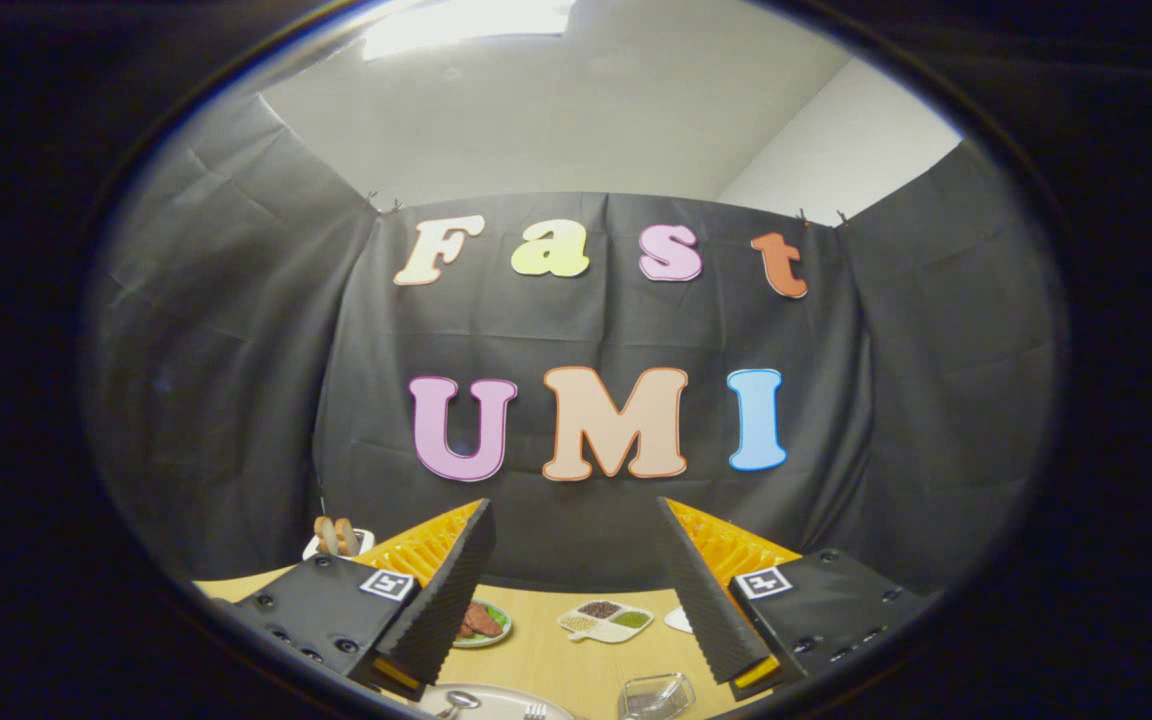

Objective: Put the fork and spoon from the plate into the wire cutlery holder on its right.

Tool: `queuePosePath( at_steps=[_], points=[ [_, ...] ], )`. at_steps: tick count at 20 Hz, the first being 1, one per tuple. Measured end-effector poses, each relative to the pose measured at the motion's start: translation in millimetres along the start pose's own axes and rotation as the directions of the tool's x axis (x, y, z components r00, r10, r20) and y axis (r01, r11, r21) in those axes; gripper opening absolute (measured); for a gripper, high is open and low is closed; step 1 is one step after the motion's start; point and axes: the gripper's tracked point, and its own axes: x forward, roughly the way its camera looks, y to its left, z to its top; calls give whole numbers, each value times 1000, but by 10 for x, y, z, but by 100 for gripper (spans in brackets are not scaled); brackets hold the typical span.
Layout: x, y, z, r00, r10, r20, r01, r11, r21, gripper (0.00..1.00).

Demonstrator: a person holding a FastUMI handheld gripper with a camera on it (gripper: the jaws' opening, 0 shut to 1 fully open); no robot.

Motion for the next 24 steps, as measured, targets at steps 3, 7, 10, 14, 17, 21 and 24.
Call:
queuePosePath(
  at_steps=[3,7,10,14,17,21,24],
  points=[
    [3,1,-17,1000,4,-5,-4,1000,2,99],
    [8,-6,-39,1000,4,-8,-3,1000,6,99],
    [17,-8,-69,1000,5,-18,-5,1000,12,99],
    [36,9,-129,999,15,-31,-14,1000,12,99],
    [33,55,-229,998,34,-47,-34,999,5,99],
    [-4,155,-407,995,61,-82,-62,998,-4,99],
    [7,217,-579,990,80,-120,-82,997,-6,99]
  ],
)
